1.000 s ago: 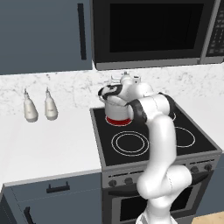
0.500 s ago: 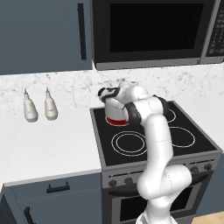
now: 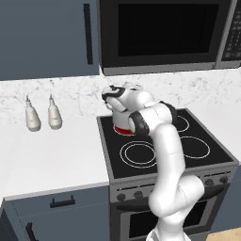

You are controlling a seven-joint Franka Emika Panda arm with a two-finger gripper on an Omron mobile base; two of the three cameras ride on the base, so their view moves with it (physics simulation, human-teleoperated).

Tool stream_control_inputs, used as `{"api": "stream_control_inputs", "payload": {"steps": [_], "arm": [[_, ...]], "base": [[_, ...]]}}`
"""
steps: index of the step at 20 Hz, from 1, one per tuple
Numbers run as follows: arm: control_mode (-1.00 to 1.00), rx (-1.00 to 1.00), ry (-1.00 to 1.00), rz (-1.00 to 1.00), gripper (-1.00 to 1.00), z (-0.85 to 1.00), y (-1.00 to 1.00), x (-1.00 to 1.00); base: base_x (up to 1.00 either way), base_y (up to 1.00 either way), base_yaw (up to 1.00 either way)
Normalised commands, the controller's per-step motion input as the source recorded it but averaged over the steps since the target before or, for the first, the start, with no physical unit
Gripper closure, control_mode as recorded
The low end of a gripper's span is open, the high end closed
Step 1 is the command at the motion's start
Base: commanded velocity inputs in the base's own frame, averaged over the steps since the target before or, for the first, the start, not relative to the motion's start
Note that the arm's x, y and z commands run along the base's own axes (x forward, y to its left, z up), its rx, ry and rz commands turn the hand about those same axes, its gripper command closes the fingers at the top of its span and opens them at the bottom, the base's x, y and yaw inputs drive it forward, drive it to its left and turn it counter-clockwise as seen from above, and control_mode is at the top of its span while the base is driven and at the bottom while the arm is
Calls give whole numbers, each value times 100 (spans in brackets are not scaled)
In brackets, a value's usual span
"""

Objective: Put the broccoli and onion in the pot. Retrieve the spatula and lightly stir the vegetables in the pot.

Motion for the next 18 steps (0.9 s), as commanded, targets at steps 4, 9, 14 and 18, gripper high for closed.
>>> {"api": "stream_control_inputs", "payload": {"steps": [4,9,14,18], "arm": [[-100,18,-1,0,100,55,32,0],[-100,7,-11,-2,100,61,4,0],[-100,0,-10,-10,100,7,0,0],[-100,0,0,-6,100,-36,0,0]], "base": [[0,0,0],[0,0,0],[0,0,0],[0,0,0]]}}
